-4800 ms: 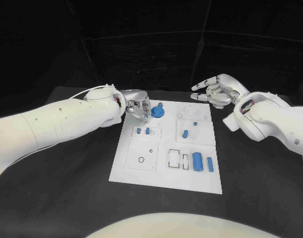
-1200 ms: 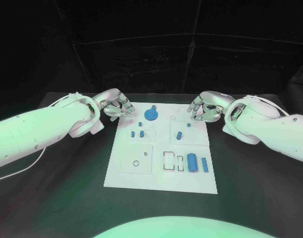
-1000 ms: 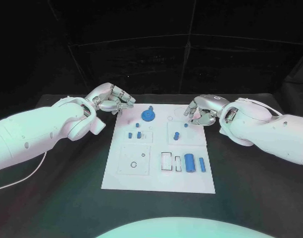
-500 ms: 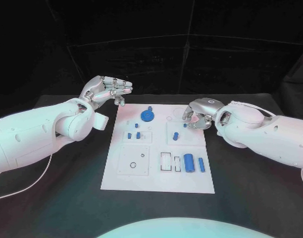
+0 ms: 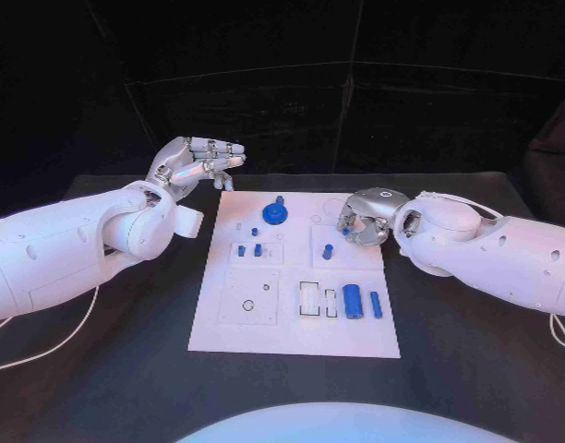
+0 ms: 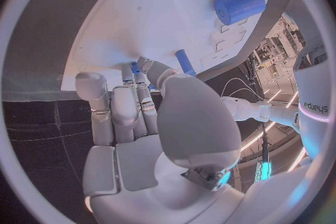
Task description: Assemble the parts on the task board
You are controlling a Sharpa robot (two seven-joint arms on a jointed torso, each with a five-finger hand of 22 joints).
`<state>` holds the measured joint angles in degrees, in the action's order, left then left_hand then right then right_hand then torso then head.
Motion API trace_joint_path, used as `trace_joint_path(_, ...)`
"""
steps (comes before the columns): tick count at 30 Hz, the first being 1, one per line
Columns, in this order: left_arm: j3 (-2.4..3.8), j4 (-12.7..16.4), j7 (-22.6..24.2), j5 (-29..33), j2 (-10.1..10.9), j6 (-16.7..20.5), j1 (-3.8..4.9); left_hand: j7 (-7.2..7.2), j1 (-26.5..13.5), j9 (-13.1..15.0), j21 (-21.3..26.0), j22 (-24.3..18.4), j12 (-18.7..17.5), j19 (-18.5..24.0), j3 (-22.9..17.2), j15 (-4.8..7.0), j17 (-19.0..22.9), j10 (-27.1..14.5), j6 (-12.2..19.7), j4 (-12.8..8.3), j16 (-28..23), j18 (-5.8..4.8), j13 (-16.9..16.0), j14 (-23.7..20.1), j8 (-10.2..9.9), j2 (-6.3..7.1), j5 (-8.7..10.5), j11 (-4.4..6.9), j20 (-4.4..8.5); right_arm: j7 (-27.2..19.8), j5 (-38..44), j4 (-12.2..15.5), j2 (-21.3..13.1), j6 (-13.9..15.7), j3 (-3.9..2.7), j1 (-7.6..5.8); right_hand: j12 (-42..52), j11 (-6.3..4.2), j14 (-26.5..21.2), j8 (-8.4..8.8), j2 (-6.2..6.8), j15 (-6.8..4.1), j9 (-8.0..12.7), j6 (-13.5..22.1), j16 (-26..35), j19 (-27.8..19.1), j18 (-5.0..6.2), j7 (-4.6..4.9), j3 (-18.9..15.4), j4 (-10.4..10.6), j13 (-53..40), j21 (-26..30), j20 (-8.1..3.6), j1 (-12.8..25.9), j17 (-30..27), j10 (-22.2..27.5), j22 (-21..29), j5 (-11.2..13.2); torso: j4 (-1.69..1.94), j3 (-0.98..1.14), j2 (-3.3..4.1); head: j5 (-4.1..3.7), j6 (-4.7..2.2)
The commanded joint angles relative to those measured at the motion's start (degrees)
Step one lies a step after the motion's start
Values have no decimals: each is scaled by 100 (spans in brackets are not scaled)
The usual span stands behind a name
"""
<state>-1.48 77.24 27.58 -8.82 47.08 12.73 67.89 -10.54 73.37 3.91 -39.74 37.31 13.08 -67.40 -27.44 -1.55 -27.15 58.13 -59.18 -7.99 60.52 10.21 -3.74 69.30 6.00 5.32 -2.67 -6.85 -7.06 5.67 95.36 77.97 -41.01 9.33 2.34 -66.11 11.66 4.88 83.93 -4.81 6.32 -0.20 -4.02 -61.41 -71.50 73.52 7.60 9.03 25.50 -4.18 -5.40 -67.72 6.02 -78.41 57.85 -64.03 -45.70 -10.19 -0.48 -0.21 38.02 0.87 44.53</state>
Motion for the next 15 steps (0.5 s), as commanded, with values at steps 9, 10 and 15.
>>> trace_joint_path(9, 5, -17, 125, 199, -10, 21, 8, -5, 0, -6, 40, -12, 23, 47, 42, -8, 13, -27, 13, 3, -36, 31, 3, -59, 10, -71, -32, -2, -15, 26, 48, -80, 77, -242, 1, 54, 13, -63, 106, -43, -112, -46, -19, -242, -56, 82, -2, -58, 249, -63, 89, -116, -51, 30, 14, -307, -129, 143, -3, 0, -1, -2, 20)
trace_joint_path(10, 5, -20, 123, 208, -12, 21, 8, -4, 6, -5, 45, -16, 25, 49, 44, -8, 16, -29, 11, 2, -39, 32, 3, -62, 12, -75, -32, -1, -15, 45, 57, -83, 83, -216, 1, 57, 19, -72, 107, -50, -129, -53, -22, -268, -52, 94, -7, -66, 275, -73, 92, -135, -58, 22, 0, -337, -160, 181, -3, 2, -2, -4, 17)
trace_joint_path(15, 5, -30, 117, 229, -18, 18, 8, -4, 6, -5, 45, -16, 25, 49, 44, -8, 16, -29, 11, 2, -39, 32, 3, -62, 12, -75, -32, -1, -15, 163, 162, -84, 99, 90, 1, 70, 56, -117, 105, -86, -233, -93, -36, -402, -31, 136, -23, -104, 448, -149, 92, -208, -95, -51, -77, -488, -270, 324, -1, 0, -6, -14, 15)
